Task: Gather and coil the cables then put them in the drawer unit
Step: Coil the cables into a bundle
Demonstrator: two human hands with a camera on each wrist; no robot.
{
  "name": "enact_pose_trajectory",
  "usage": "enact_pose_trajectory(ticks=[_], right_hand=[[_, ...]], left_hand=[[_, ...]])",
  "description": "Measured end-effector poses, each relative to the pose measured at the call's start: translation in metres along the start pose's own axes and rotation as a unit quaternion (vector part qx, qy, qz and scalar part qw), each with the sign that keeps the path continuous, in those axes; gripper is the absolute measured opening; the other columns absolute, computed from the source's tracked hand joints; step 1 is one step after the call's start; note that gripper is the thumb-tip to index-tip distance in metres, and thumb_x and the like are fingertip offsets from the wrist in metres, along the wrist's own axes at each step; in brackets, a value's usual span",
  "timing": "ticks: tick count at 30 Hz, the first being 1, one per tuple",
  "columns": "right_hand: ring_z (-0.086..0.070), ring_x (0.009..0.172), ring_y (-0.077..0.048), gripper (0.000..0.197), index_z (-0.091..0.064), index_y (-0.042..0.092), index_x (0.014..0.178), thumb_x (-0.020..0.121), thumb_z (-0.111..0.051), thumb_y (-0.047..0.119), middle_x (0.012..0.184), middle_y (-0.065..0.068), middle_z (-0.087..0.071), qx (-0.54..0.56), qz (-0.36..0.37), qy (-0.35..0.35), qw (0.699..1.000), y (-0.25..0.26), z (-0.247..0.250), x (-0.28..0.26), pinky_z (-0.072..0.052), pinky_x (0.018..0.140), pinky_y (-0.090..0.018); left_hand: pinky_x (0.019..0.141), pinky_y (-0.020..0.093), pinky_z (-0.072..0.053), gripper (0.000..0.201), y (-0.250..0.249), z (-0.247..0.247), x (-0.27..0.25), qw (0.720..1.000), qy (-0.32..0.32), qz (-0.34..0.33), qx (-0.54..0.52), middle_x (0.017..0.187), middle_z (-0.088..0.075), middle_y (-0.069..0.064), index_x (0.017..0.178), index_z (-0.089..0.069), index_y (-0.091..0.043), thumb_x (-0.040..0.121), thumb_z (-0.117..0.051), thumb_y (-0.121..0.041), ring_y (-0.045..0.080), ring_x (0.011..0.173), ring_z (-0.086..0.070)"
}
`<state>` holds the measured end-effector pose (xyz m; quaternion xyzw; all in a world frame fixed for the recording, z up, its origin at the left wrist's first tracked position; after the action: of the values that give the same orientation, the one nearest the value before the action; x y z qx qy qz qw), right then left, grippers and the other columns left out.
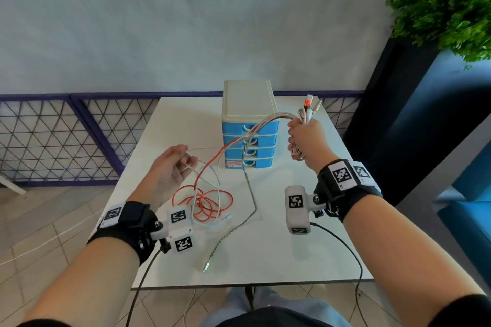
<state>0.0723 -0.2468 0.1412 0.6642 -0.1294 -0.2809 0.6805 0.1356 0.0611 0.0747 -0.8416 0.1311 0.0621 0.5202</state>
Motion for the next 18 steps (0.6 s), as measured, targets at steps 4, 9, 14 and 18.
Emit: enact_pose_trajectory(ticks=[4,9,14,18], right_hand=[[-0.044,0.047,-0.017,0.02,-0.055,0.012,0.091,0.095,-0.036,0.018,0.065,-0.005,-0.047,0.008,-0.007,-0.001,1.0,0.0,-0.002,-0.001,-0.04,0.051,-0.03],[-0.044,0.051,-0.017,0.022,-0.053,0.012,0.097,0.088,-0.041,0.029,0.067,-0.003,-0.047,0.019,-0.014,0.005,1.0,0.003,-0.002,0.003,-0.039,0.05,-0.026],[-0.038,0.037,-0.011,0.028,-0.052,0.018,0.082,0.096,-0.028,0.02,0.06,0.001,-0.041,0.154,-0.078,-0.03,0.985,0.004,0.009,0.001,-0.031,0.043,-0.017],[-0.039,0.027,-0.007,0.029,-0.045,0.019,0.071,0.095,-0.029,0.017,0.054,0.001,-0.044,0.188,-0.053,-0.009,0.981,0.017,0.014,-0.001,-0.03,0.045,-0.02]], left_hand=[[0.041,0.019,-0.035,0.018,-0.006,-0.004,-0.002,0.988,0.018,-0.056,0.142,0.058,-0.043,0.002,0.087,-0.055,-0.01,0.099,-0.042,-0.008,0.009,0.041,-0.031],[0.056,0.031,-0.047,0.035,0.003,-0.02,-0.011,0.858,0.127,-0.107,0.486,0.047,-0.055,0.004,0.071,-0.054,-0.005,0.099,-0.043,-0.021,0.02,0.045,-0.054],[0.064,0.034,-0.052,0.053,0.02,0.006,-0.015,0.869,0.114,-0.064,0.477,0.046,-0.04,0.009,0.06,-0.054,-0.006,0.094,-0.047,-0.046,0.021,0.043,-0.049],[0.056,0.03,-0.033,0.057,0.029,0.035,-0.019,0.801,0.08,-0.08,0.587,0.054,-0.039,0.005,0.061,-0.055,-0.009,0.094,-0.038,-0.053,0.019,0.049,-0.039]])
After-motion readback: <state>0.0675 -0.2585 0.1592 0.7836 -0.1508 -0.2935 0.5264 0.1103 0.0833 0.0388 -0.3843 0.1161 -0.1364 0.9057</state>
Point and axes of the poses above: each hand's wrist, its own x-axis towards the middle knuckle, its own z-axis out of the back of the hand, y = z × x, the point moved 7 cm from there along x, towards the middle knuckle
